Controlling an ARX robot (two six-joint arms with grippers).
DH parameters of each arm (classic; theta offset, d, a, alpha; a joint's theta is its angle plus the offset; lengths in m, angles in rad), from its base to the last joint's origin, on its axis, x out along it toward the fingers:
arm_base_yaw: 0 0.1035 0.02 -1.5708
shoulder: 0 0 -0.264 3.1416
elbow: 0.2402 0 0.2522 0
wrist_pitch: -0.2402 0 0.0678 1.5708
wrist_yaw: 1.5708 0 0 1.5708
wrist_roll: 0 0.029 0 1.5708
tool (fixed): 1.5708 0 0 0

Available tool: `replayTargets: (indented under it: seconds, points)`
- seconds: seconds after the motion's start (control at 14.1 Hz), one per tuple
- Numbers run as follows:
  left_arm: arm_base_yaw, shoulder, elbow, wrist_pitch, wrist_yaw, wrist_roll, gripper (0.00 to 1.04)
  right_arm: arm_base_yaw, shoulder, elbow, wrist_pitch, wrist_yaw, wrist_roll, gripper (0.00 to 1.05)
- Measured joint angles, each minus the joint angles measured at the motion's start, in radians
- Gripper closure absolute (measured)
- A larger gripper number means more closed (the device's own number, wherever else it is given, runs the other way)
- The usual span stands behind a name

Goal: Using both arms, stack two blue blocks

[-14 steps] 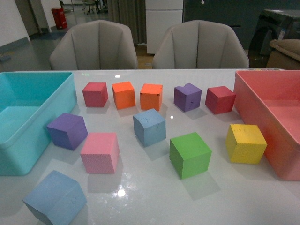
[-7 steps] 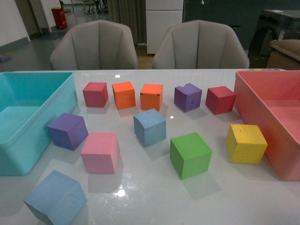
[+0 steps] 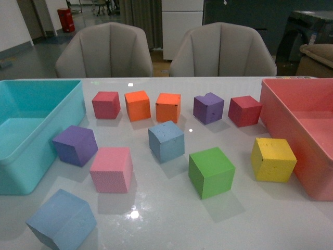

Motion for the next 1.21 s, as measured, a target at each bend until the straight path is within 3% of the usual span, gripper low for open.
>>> replayTargets:
  seconds: [0.21, 0.57, 0.92, 1.07, 1.14, 1.21]
  points:
    - [0.000, 0.000, 0.000, 0.000, 0.000, 0.000, 0.07, 0.000, -0.185, 0.001, -0.185, -0.001, 0.000, 1.03]
    - [0.000, 0.000, 0.000, 0.000, 0.000, 0.000, 0.07, 0.000, -0.185, 0.001, -0.193, -0.001, 0.000, 1.01]
    - [0.000, 0.000, 0.000, 0.000, 0.000, 0.000, 0.07, 0.000, -0.185, 0.001, -0.193, 0.000, 0.000, 0.37]
    - [0.000, 0.000, 0.000, -0.001, 0.000, 0.000, 0.07, 0.000, -0.185, 0.001, -0.193, 0.000, 0.000, 0.05]
    - [0.018, 0.142, 0.106, -0.252, 0.138, 0.012, 0.07, 0.000, -0.185, 0.001, -0.193, -0.002, 0.000, 0.07]
    - [-0.031, 0.182, 0.138, -0.288, 0.149, 0.013, 0.07, 0.000, -0.185, 0.001, -0.193, -0.001, 0.000, 0.06]
